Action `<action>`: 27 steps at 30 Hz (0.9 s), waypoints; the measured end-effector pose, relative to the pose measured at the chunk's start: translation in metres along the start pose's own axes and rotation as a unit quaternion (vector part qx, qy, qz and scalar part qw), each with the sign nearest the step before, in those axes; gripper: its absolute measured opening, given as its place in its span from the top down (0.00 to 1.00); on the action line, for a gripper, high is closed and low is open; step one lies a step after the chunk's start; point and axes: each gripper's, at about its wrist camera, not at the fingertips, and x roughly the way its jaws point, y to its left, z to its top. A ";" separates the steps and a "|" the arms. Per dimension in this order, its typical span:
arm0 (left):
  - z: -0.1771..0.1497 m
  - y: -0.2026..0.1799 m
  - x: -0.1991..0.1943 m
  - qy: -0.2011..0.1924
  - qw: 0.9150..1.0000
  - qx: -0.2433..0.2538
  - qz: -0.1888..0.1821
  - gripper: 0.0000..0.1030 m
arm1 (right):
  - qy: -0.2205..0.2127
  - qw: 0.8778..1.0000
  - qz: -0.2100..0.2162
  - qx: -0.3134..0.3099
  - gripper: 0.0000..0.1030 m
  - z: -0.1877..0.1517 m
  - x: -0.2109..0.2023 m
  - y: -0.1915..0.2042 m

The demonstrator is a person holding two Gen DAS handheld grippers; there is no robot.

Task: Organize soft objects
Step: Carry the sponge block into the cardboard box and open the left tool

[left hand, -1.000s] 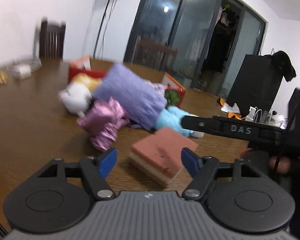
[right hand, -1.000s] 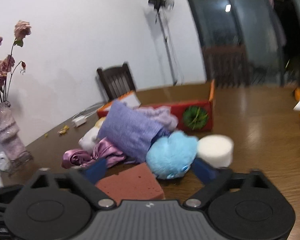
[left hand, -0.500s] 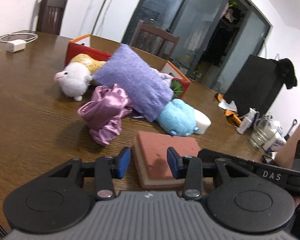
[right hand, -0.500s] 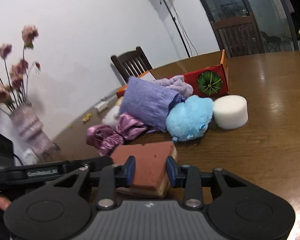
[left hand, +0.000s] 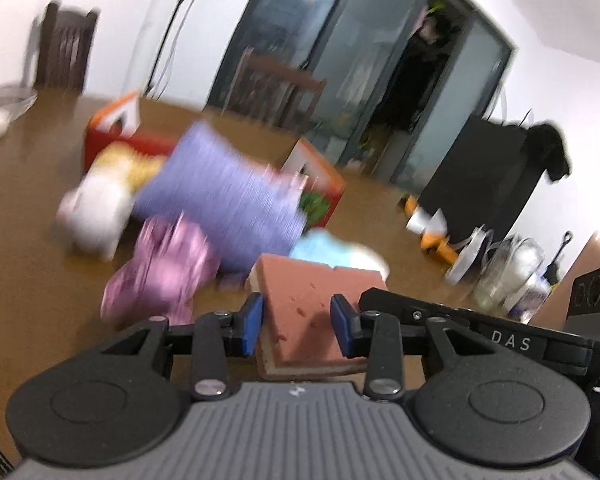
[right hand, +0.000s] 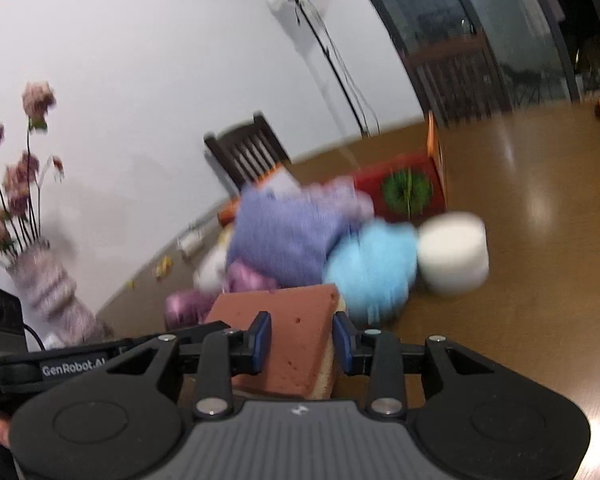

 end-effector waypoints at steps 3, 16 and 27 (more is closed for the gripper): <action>0.054 -0.002 0.013 -0.021 0.999 0.014 -0.020 0.64 | -0.047 0.999 -0.002 -0.026 0.67 0.047 0.004 0.007; 0.230 0.080 0.260 0.097 0.994 -0.041 -0.027 0.67 | -0.028 0.993 -0.114 0.033 0.71 0.232 0.210 -0.079; 0.212 0.118 0.351 0.154 0.984 -0.084 -0.002 0.52 | 0.030 0.965 -0.259 -0.037 0.70 0.245 0.307 -0.097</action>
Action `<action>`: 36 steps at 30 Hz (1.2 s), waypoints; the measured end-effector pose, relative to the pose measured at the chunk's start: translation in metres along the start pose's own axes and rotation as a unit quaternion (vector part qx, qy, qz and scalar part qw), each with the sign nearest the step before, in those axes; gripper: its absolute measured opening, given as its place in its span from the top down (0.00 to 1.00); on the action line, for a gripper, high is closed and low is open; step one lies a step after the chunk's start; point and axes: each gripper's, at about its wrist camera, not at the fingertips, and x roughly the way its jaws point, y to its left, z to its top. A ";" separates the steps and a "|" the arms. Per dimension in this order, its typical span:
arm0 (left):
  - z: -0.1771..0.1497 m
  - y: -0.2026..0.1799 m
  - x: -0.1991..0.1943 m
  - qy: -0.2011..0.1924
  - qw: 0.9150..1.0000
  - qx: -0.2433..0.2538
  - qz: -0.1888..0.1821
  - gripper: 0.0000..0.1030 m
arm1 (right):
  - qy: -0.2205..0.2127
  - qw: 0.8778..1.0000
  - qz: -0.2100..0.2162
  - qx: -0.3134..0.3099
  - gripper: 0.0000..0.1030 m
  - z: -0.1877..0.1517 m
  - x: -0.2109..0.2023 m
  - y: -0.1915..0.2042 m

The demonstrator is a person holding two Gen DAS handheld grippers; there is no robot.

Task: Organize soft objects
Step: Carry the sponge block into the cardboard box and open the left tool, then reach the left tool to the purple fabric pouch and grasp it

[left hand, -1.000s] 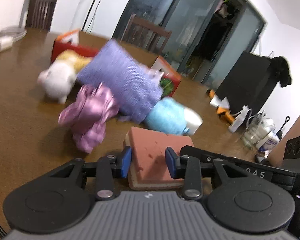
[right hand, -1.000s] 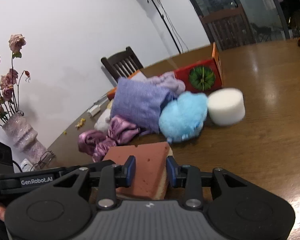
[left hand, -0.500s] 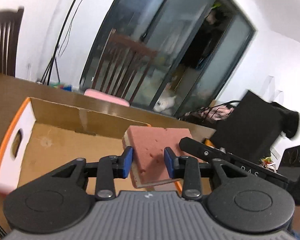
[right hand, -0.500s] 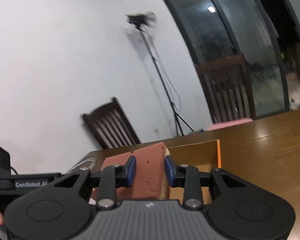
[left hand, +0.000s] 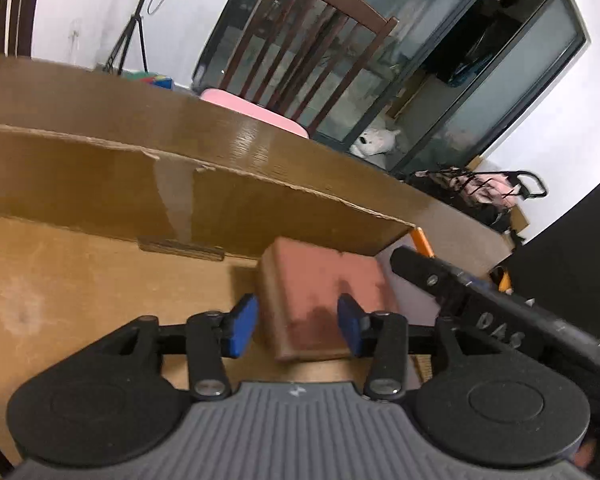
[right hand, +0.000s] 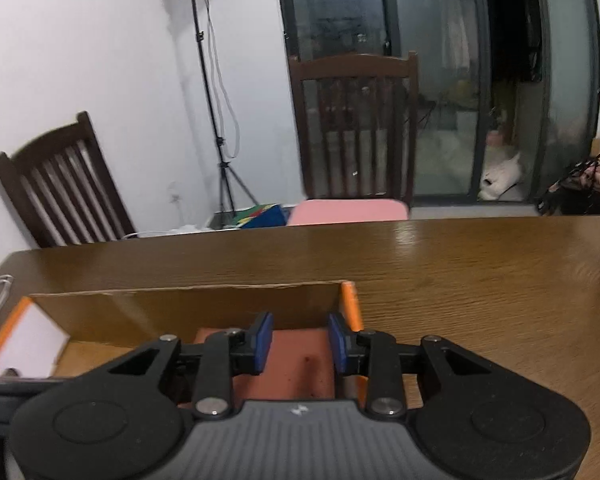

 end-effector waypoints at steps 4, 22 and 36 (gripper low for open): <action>0.005 -0.001 -0.017 -0.039 0.999 0.010 0.011 0.40 | -0.006 0.999 0.038 0.038 0.62 0.002 -0.001 -0.014; -0.042 -0.071 -0.261 -0.184 0.956 0.168 0.157 0.12 | -0.104 0.989 0.087 -0.052 0.31 0.010 -0.215 -0.042; -0.224 -0.068 -0.348 -0.257 0.930 0.197 0.171 0.03 | -0.159 0.977 0.119 -0.079 0.22 -0.121 -0.331 -0.039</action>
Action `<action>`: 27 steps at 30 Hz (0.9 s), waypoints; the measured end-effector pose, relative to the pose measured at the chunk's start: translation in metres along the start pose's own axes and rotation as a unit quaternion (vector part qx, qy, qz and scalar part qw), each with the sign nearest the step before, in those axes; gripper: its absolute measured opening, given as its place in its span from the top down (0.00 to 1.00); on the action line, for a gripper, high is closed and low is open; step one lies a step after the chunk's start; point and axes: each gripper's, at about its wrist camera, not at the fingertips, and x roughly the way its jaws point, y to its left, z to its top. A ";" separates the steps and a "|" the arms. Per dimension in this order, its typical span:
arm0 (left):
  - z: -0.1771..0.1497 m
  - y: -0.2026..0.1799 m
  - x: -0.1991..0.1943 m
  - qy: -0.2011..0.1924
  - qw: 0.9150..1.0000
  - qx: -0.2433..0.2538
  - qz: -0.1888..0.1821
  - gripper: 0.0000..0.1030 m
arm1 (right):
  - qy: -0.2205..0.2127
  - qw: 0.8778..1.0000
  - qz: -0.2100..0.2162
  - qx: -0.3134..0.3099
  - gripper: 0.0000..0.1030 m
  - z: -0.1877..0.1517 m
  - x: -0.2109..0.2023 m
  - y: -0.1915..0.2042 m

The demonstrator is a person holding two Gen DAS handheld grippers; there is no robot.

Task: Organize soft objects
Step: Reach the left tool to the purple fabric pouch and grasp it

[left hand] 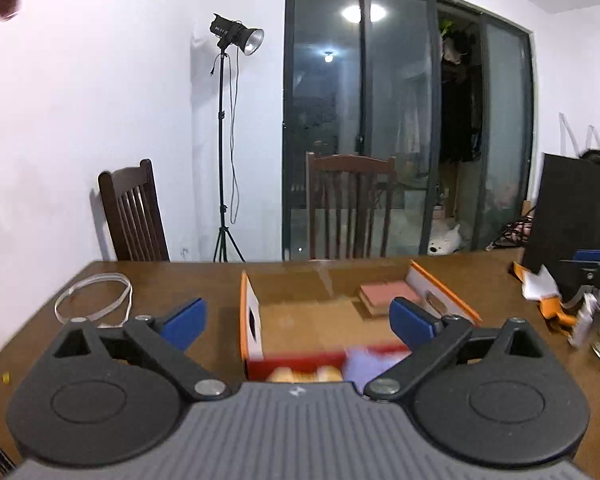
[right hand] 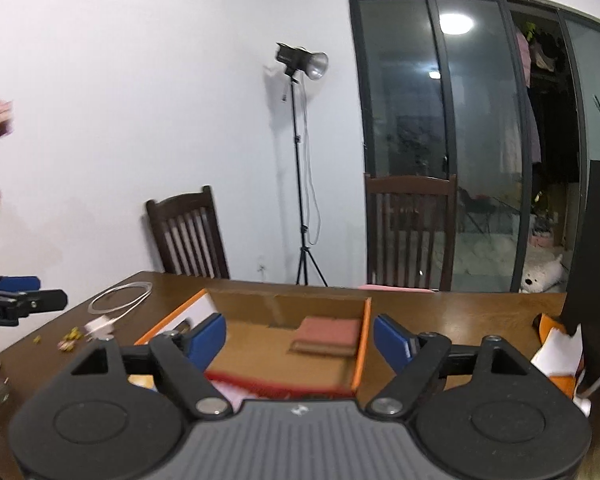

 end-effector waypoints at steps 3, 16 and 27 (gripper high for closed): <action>-0.042 -0.003 -0.027 -0.004 1.000 -0.003 -0.008 0.02 | -0.007 1.000 0.011 0.000 0.21 -0.038 -0.026 0.016; -0.083 0.006 -0.011 0.021 0.998 -0.035 -0.050 0.02 | 0.047 0.996 0.042 0.055 0.19 -0.114 -0.026 0.034; -0.080 0.014 0.129 0.099 0.987 -0.070 -0.110 0.33 | 0.091 0.981 0.070 0.156 0.31 -0.114 0.094 0.023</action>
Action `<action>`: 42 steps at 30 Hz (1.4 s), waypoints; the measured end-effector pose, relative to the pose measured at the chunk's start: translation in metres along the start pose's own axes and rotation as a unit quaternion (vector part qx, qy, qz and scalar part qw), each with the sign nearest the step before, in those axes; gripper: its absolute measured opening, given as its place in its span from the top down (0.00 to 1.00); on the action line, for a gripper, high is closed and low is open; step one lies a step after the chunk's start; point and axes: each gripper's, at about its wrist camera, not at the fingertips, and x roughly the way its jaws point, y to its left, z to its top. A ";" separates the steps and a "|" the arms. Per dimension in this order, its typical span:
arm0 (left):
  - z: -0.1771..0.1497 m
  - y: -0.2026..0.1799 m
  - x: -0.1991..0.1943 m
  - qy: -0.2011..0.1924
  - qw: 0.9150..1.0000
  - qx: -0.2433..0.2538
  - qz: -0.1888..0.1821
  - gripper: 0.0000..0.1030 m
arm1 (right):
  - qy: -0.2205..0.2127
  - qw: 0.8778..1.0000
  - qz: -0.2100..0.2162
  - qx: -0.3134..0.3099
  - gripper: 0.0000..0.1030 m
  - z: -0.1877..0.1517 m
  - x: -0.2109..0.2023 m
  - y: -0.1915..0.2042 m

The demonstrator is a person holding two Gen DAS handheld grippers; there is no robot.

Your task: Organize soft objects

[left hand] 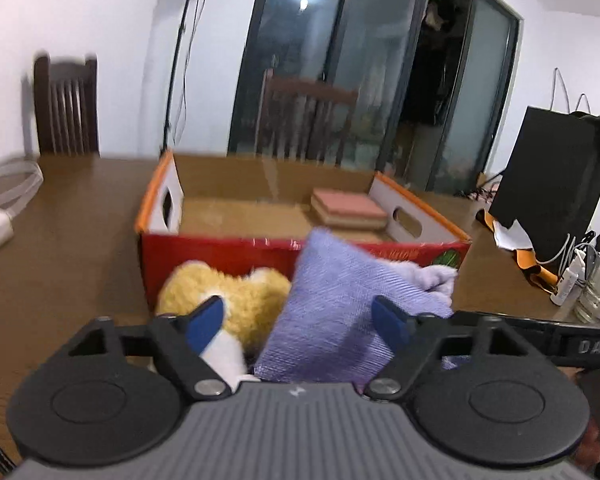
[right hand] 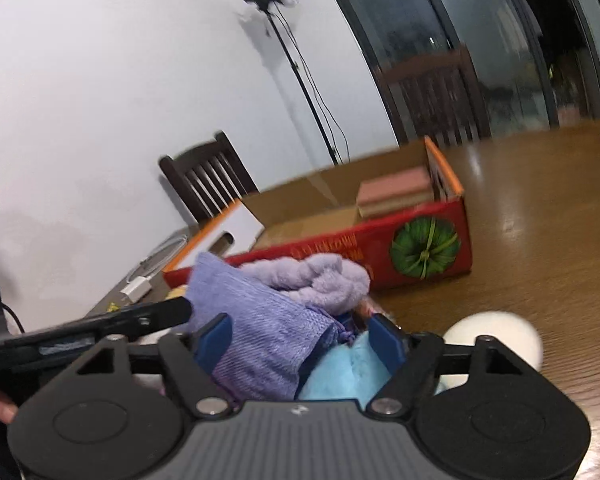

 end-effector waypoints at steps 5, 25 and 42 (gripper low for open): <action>0.001 0.007 -0.002 0.007 0.999 -0.024 -0.040 0.75 | 0.010 1.000 0.021 -0.006 0.74 -0.002 0.019 0.003; -0.104 -0.072 -0.127 0.110 0.983 -0.137 -0.055 0.58 | 0.108 0.990 0.040 -0.084 0.70 -0.048 -0.113 0.002; -0.102 -0.067 -0.119 0.092 0.986 -0.128 -0.045 0.51 | 0.046 0.999 -0.011 -0.025 0.44 -0.070 -0.114 -0.008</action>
